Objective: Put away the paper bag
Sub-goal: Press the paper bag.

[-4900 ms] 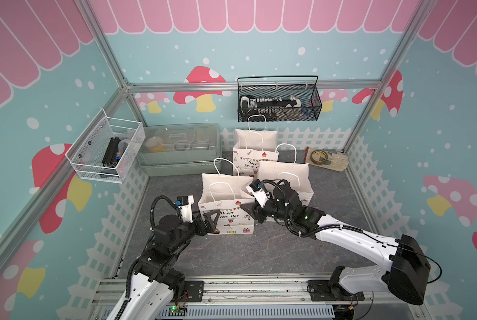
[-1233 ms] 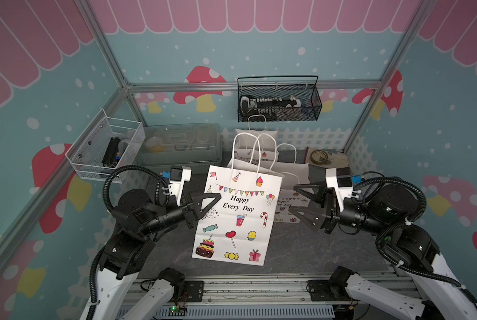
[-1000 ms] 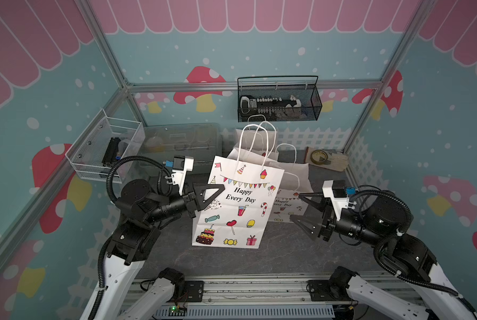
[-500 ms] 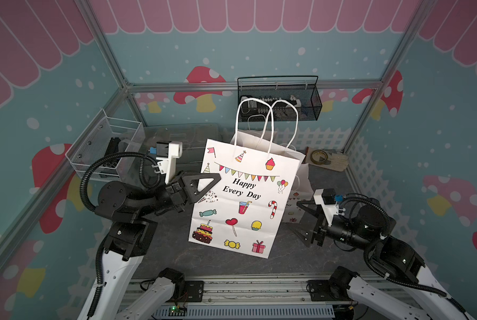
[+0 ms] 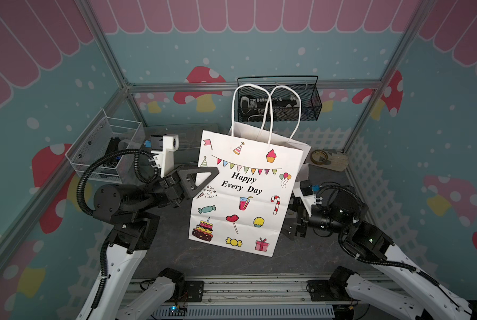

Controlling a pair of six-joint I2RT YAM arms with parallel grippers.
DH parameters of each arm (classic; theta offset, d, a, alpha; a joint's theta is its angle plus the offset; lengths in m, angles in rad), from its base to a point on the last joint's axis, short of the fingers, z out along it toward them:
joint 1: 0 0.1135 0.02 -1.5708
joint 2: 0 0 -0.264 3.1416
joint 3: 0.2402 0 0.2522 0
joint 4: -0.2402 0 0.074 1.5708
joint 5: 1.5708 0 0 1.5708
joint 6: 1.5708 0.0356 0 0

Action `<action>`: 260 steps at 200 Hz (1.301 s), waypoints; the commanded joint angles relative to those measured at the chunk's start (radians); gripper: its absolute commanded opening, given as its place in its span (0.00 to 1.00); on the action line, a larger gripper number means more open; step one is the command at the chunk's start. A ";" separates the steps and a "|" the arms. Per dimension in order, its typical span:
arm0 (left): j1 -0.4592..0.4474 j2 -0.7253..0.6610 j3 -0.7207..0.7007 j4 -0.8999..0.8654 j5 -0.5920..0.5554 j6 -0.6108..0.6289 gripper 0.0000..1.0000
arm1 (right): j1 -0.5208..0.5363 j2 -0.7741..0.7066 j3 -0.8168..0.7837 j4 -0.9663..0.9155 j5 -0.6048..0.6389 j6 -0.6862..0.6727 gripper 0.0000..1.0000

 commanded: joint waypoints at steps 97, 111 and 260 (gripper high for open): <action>0.005 -0.043 -0.125 -0.234 -0.023 0.229 0.00 | -0.004 -0.042 0.066 0.124 -0.046 0.054 0.30; 0.004 -0.045 -0.137 -0.232 -0.027 0.233 0.00 | -0.004 -0.042 0.066 0.123 -0.042 0.058 0.22; -0.058 -0.111 -0.247 -0.173 0.090 0.185 0.94 | -0.005 -0.096 0.160 -0.051 0.072 -0.014 0.00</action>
